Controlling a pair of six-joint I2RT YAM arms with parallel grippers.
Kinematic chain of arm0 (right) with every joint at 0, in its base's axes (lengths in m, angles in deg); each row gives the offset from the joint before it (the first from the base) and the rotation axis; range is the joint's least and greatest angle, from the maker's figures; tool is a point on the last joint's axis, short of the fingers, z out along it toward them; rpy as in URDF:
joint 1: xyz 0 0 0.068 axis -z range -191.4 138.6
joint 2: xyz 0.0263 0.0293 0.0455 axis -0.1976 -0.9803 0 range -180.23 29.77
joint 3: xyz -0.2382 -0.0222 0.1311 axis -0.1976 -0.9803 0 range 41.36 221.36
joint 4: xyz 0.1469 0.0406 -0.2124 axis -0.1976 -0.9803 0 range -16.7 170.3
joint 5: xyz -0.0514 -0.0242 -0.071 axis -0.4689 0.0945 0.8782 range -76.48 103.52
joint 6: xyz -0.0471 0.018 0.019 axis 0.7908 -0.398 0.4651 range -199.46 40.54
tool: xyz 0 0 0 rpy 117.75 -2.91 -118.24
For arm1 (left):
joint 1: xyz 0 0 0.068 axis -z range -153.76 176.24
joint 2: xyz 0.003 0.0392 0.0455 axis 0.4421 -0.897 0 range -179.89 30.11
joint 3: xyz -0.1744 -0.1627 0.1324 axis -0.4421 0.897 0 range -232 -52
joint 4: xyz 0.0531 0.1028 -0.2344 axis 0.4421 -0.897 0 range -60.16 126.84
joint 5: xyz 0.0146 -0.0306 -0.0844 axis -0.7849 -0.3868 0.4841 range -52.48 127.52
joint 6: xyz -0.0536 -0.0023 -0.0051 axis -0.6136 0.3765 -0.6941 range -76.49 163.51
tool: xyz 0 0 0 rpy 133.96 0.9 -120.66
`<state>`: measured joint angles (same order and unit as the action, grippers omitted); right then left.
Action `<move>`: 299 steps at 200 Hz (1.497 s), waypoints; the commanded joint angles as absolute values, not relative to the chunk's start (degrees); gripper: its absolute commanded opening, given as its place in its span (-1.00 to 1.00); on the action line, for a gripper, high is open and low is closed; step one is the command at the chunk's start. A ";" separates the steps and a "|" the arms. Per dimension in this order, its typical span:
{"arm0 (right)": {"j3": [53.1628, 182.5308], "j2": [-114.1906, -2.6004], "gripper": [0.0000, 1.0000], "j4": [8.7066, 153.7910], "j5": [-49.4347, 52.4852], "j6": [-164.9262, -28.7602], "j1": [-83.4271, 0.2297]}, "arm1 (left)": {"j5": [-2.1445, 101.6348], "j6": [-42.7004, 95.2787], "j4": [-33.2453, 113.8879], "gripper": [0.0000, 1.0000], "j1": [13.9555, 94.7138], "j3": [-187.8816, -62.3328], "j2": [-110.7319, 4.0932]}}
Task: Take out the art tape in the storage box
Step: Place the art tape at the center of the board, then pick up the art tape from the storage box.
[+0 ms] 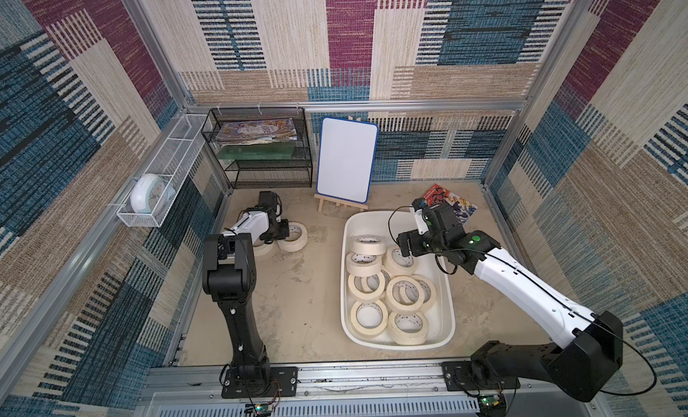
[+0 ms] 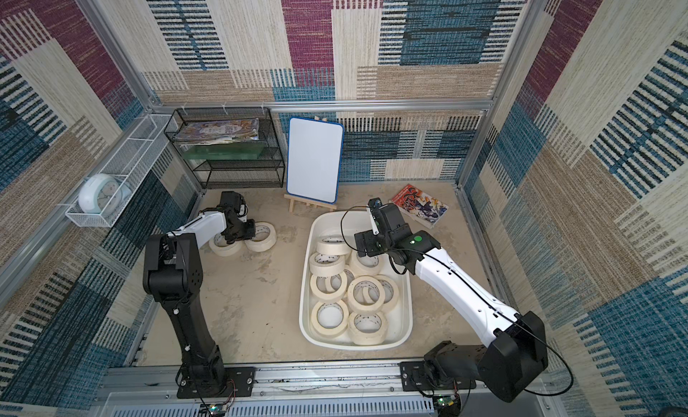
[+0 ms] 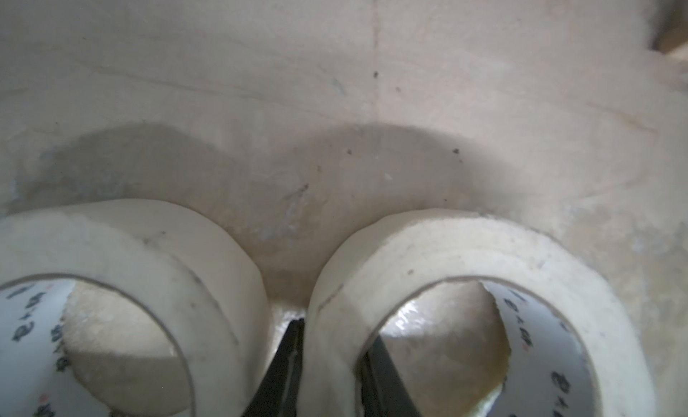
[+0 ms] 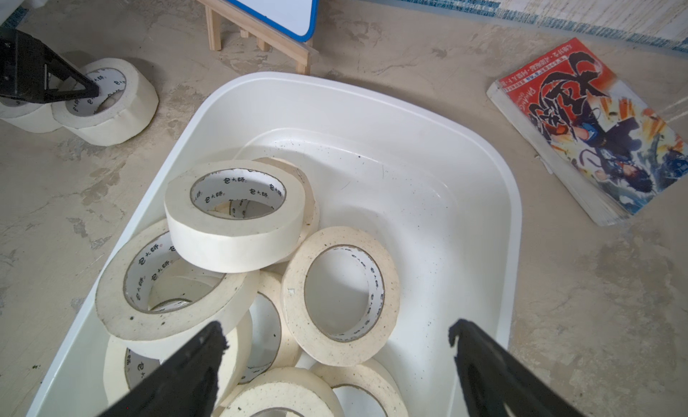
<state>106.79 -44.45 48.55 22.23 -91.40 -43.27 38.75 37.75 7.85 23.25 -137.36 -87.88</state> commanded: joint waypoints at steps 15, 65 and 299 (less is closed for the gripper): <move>105.01 -42.26 0.99 47.70 22.31 -92.02 -43.28 | 37.44 38.17 4.66 -1.00 19.56 -137.77 -89.43; 99.37 -38.66 0.99 43.58 20.51 -97.65 -43.21 | 38.12 38.06 5.64 -0.74 19.12 -136.96 -88.73; 92.80 -48.83 0.08 37.95 13.00 -102.15 -43.48 | 37.01 34.88 5.25 0.74 38.08 -123.53 -54.45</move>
